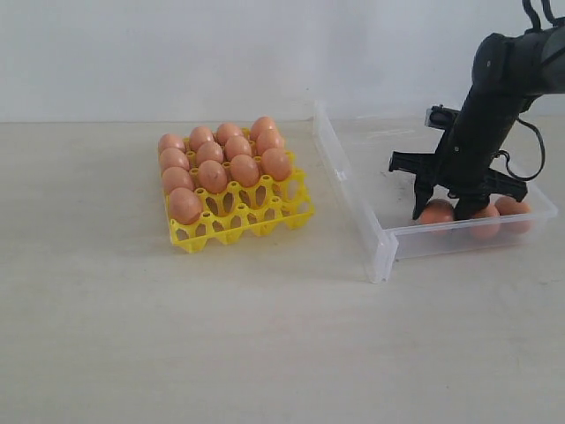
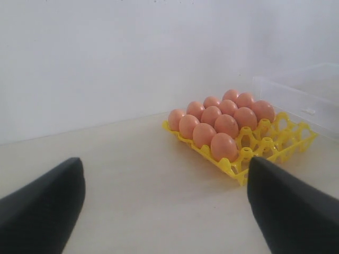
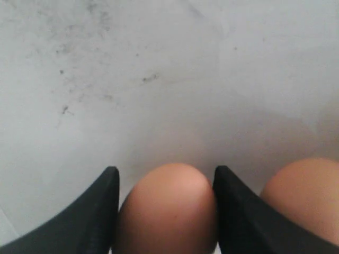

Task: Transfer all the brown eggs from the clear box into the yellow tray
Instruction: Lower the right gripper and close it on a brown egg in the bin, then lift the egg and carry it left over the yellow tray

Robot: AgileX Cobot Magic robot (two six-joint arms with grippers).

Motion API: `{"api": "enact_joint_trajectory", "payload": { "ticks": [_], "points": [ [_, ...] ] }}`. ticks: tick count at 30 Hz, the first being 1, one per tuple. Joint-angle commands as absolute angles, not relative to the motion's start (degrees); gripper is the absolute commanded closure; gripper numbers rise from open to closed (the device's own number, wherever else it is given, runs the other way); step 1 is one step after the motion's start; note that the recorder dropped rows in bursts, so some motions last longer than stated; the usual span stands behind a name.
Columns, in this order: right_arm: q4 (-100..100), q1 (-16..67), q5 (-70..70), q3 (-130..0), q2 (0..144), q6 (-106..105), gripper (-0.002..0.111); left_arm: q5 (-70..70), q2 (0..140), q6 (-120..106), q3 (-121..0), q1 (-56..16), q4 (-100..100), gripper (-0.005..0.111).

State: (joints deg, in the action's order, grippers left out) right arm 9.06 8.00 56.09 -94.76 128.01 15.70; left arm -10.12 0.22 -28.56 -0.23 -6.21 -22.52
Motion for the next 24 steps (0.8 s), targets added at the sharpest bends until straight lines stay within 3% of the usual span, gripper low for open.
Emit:
{"api": "enact_joint_trajectory", "payload": {
  "ticks": [1,7,11,16,17,20,24],
  "points": [
    [8.5,8.0,52.7,-94.7,128.5,13.3,0.108,-10.1,0.0,-28.1,0.0,-6.6,-22.9,0.029],
    [8.5,9.3,43.1,-94.7,128.5,1.7,0.108,-10.1,0.0,-28.1,0.0,-6.6,-22.9,0.029],
    [8.7,11.6,28.9,-91.7,128.4,-5.1,0.108,-10.1,0.0,-28.1,0.0,-6.6,-22.9,0.029],
    [10.2,14.5,-18.4,-76.9,128.4,-3.8,0.108,-10.1,0.0,-28.1,0.0,-6.6,-22.9,0.029],
    [9.4,14.5,-22.4,-75.0,128.4,-3.0,0.108,-10.1,0.0,-28.1,0.0,-6.6,-22.9,0.029],
    [-1.4,13.7,-54.1,-65.0,128.4,7.6,0.108,-10.1,0.0,-28.1,0.0,-6.6,-22.9,0.029],
    [-22.4,10.8,-70.0,-63.5,128.4,24.4,0.108,-10.1,0.0,-28.1,0.0,-6.6,-22.9,0.029]
  ]
}}
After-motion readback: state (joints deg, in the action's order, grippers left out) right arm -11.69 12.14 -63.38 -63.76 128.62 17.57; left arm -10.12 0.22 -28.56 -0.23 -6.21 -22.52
